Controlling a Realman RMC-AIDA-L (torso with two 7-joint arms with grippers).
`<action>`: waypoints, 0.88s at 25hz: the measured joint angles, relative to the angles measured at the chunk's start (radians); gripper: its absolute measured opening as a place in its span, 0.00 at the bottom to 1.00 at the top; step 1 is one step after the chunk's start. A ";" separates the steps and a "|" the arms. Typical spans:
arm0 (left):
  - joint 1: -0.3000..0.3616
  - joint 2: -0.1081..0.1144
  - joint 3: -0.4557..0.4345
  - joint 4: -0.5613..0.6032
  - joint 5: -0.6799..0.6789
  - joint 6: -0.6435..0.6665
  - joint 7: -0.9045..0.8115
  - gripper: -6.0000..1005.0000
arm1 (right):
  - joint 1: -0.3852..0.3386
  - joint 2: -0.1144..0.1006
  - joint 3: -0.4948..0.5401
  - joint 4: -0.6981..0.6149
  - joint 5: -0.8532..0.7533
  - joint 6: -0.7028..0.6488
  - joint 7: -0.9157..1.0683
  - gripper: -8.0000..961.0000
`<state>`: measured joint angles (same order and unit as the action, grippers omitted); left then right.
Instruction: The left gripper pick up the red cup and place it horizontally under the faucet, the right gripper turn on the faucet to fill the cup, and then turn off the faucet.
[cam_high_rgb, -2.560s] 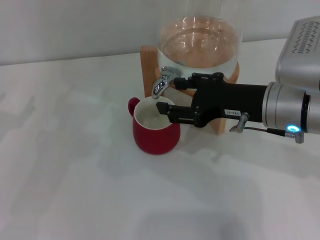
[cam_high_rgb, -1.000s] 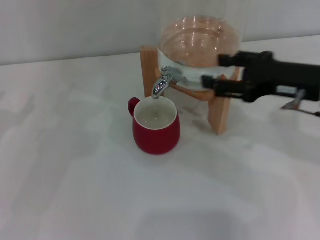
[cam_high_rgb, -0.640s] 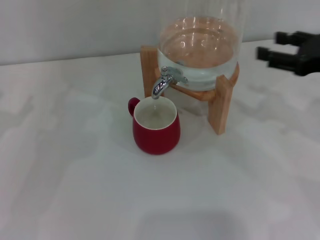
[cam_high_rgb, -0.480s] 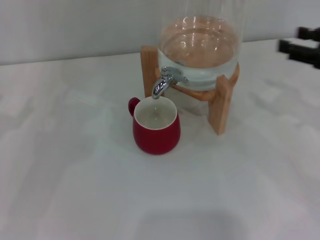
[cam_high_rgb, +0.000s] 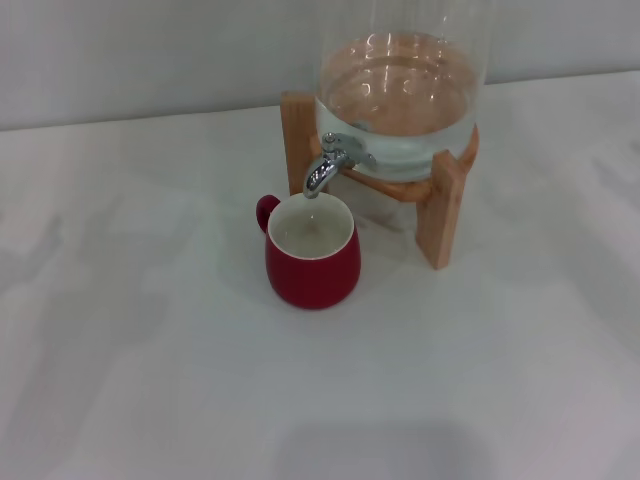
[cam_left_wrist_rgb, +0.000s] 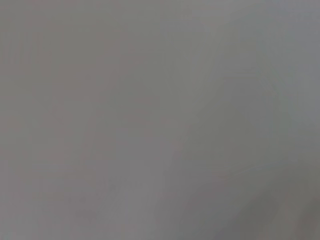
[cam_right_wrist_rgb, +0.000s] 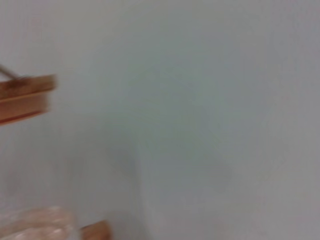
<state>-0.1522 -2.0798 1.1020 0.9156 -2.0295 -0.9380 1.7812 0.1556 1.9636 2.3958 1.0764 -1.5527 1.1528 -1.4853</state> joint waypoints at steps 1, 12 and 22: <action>0.002 0.000 0.001 -0.002 0.001 -0.001 -0.002 0.88 | 0.001 0.002 0.018 -0.008 0.000 -0.002 -0.003 0.76; 0.010 -0.001 -0.001 -0.050 0.003 -0.093 -0.003 0.88 | -0.002 0.013 0.095 -0.069 0.014 -0.025 -0.031 0.75; 0.010 -0.004 0.003 -0.052 0.000 -0.118 -0.003 0.88 | -0.005 0.005 0.097 -0.085 0.014 -0.039 -0.044 0.75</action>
<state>-0.1426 -2.0836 1.1053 0.8633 -2.0293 -1.0556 1.7778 0.1505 1.9691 2.4925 0.9909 -1.5385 1.1141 -1.5292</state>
